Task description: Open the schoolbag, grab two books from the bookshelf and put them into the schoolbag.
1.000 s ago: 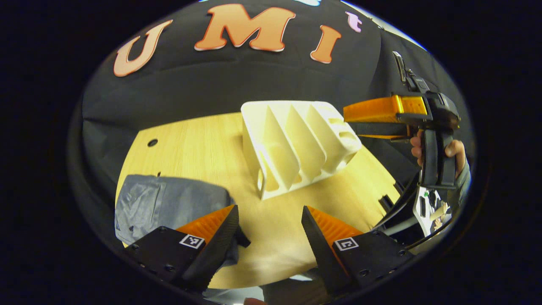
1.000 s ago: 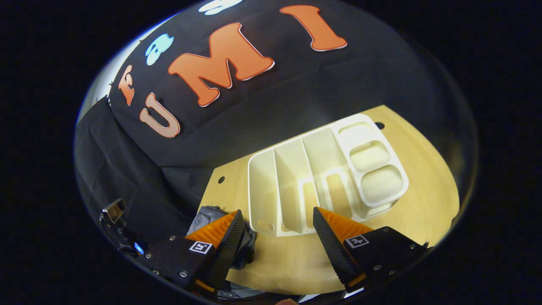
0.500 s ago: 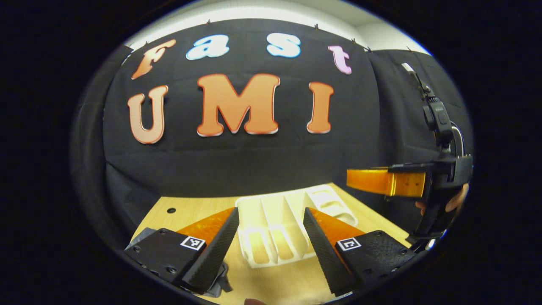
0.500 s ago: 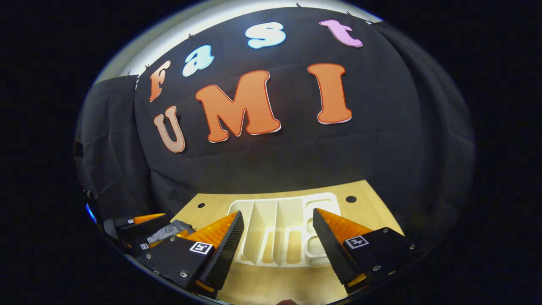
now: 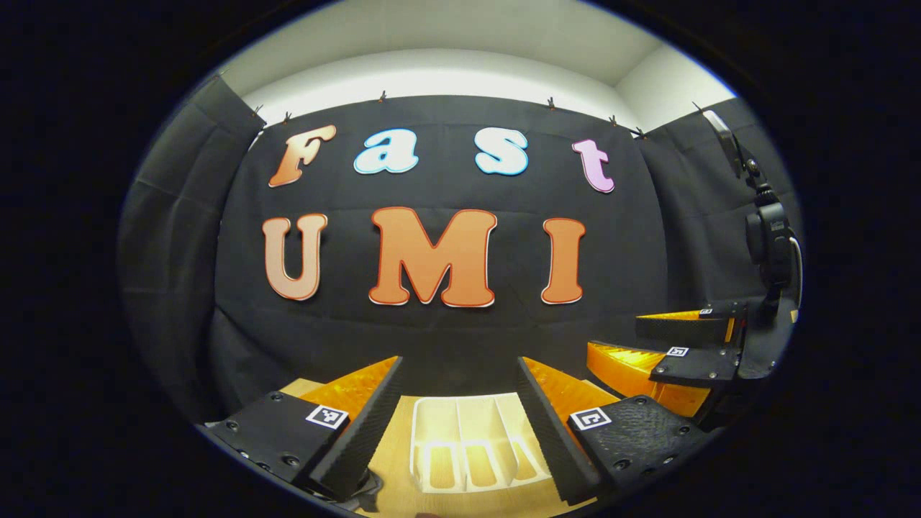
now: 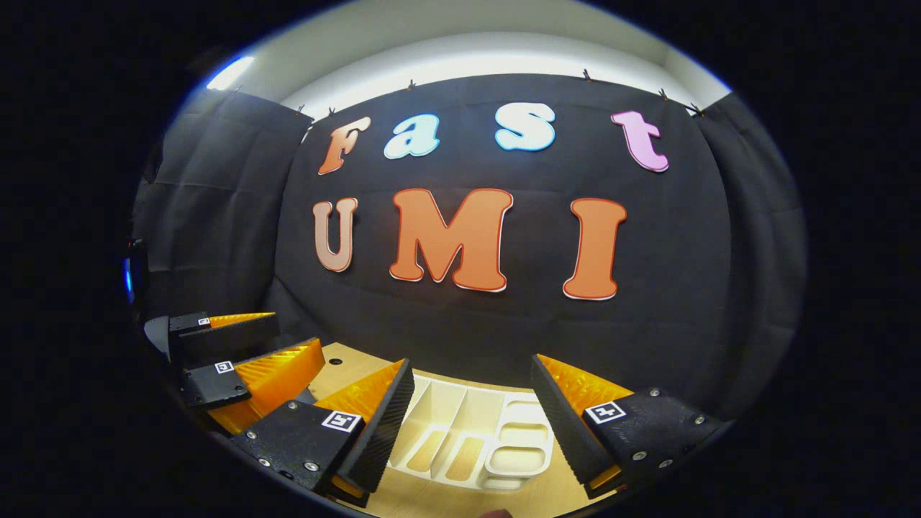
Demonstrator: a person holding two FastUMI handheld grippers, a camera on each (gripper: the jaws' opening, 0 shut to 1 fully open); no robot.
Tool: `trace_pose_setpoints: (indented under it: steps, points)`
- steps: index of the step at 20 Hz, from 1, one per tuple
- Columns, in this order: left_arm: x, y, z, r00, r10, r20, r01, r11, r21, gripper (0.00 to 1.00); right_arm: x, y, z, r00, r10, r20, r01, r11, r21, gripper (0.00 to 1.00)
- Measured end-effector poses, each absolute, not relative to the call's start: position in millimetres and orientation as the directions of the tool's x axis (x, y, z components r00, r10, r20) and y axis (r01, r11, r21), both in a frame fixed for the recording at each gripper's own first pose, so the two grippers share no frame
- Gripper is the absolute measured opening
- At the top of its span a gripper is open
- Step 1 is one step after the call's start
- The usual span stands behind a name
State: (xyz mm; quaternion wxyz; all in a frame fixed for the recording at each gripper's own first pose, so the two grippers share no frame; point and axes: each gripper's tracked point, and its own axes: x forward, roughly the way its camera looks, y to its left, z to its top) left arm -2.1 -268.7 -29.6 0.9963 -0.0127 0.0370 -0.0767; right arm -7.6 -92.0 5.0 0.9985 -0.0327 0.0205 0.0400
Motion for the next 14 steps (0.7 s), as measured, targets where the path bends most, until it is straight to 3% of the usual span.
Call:
trace_pose_setpoints:
  steps: [5, 14]
  points:
    - [-15, -258, -30, 0.994, -0.094, -0.062, 0.089, 0.994, -0.068, 0.95, -19, -93, 14, 0.998, 0.049, 0.026, -0.047, 0.996, -0.081, 0.97]
    - [-32, -253, -53, 0.991, -0.090, -0.101, 0.082, 0.994, -0.076, 0.96, -32, -82, -11, 1.000, 0.020, -0.024, -0.022, 0.997, -0.074, 0.97]
